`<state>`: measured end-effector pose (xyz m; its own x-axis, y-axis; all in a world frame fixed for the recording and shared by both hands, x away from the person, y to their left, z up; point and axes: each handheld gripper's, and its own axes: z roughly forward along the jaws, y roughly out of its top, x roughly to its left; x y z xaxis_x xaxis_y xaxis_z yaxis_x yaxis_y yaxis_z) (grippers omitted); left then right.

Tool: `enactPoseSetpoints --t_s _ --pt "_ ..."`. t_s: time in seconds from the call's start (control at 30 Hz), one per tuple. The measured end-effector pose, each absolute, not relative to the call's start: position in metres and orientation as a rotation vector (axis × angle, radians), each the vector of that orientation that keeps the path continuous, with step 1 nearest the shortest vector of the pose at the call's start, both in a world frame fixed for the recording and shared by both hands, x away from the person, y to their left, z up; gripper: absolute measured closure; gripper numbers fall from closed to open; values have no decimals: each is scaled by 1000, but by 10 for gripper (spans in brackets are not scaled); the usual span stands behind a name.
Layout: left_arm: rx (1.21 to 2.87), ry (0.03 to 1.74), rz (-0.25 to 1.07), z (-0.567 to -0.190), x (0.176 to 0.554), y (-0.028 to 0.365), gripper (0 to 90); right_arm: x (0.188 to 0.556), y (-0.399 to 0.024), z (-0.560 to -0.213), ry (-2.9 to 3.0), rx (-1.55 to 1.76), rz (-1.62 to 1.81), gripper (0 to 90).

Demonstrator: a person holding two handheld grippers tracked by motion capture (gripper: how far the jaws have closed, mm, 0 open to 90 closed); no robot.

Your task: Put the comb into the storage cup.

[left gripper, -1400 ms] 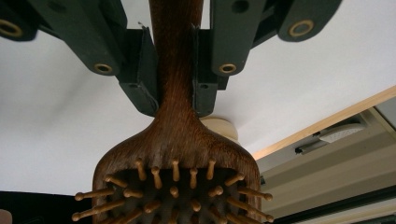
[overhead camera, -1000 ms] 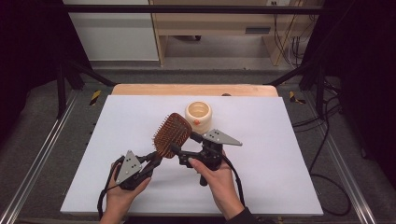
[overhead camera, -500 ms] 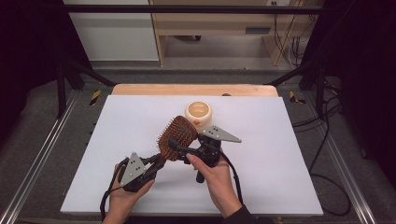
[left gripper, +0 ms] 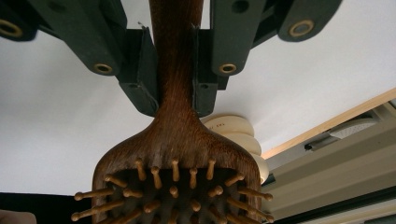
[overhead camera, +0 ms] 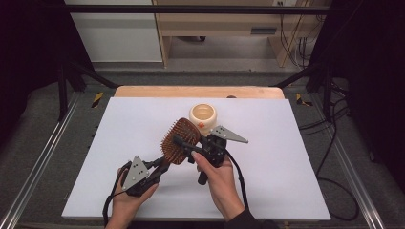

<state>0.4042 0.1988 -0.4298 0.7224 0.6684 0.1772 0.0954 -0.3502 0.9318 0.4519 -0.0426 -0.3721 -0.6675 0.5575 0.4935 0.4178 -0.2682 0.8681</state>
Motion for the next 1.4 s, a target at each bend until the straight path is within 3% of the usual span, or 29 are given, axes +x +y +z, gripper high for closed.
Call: enactPoseSetpoints --t_s 0.27,0.6,1.17,1.4 --pt "1840 606 661 -430 405 201 726 452 -41 -369 1816 1247 2159 490" --pt "1808 655 598 -431 408 203 706 450 -35 -364 1847 1188 2111 514" --pt "1656 754 650 -421 409 221 290 470 -64 -340 1769 1191 2005 512" --pt "1641 813 692 -415 403 245 75 482 -77 -334 1759 1213 1957 511"
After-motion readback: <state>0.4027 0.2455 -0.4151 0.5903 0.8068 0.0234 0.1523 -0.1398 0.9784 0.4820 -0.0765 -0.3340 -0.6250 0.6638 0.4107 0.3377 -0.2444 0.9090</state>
